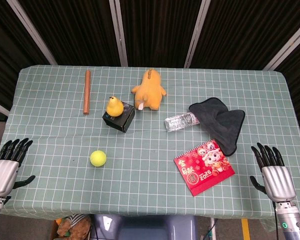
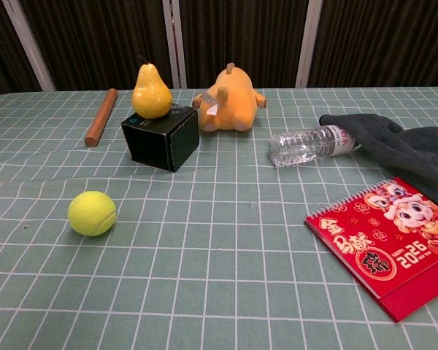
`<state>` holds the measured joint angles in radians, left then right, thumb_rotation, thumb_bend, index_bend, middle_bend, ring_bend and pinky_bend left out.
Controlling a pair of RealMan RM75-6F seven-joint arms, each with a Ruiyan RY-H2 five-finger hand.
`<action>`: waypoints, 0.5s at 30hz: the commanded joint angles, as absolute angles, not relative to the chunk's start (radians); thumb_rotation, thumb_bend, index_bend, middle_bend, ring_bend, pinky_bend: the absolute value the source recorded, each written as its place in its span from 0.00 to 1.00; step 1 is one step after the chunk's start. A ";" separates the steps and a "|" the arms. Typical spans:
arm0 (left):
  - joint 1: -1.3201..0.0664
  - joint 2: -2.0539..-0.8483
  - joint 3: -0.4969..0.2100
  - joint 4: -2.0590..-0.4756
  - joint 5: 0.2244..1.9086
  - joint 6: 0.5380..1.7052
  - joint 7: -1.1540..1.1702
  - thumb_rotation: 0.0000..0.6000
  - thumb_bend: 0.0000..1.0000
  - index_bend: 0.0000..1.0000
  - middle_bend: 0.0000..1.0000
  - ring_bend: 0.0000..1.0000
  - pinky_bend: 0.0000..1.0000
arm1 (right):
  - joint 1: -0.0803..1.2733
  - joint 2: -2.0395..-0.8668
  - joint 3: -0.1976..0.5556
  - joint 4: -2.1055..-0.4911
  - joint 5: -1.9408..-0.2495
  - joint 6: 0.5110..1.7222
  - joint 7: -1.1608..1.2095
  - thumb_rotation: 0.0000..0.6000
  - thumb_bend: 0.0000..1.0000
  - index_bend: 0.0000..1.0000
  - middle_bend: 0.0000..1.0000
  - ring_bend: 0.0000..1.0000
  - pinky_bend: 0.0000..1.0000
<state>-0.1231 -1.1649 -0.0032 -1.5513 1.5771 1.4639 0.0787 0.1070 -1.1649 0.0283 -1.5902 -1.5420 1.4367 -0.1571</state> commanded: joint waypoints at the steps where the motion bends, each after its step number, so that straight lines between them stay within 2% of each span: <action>1: -0.125 -1.165 -0.001 -1.555 1.574 1.458 0.085 1.00 0.07 0.00 0.05 0.00 0.01 | 0.106 -1.162 0.029 -1.590 -1.541 1.438 -0.155 1.00 0.33 0.00 0.00 0.00 0.00; 6: -0.134 -1.166 0.008 -1.570 1.569 1.427 0.100 1.00 0.07 0.00 0.06 0.00 0.01 | 0.110 -1.158 0.034 -1.594 -1.536 1.435 -0.143 1.00 0.33 0.00 0.00 0.00 0.00; 8: -0.146 -1.169 0.013 -1.581 1.579 1.408 0.103 1.00 0.08 0.01 0.09 0.01 0.06 | 0.108 -1.155 0.036 -1.593 -1.534 1.438 -0.138 1.00 0.33 0.00 0.00 0.00 0.00; 11: -0.169 -1.180 0.025 -1.585 1.616 1.380 0.122 1.00 0.12 0.14 0.28 0.11 0.26 | 0.107 -1.149 0.037 -1.597 -1.539 1.445 -0.122 1.00 0.33 0.00 0.00 0.00 0.00; 13: -0.187 -1.195 0.032 -1.585 1.645 1.363 0.140 1.00 0.19 0.30 0.45 0.21 0.42 | 0.106 -1.147 0.035 -1.596 -1.546 1.450 -0.115 1.00 0.33 0.00 0.00 0.00 0.00; 15: -0.199 -1.210 0.037 -1.584 1.662 1.349 0.150 1.00 0.26 0.44 0.57 0.30 0.53 | 0.107 -1.145 0.033 -1.596 -1.550 1.448 -0.106 1.00 0.33 0.00 0.00 0.00 0.00</action>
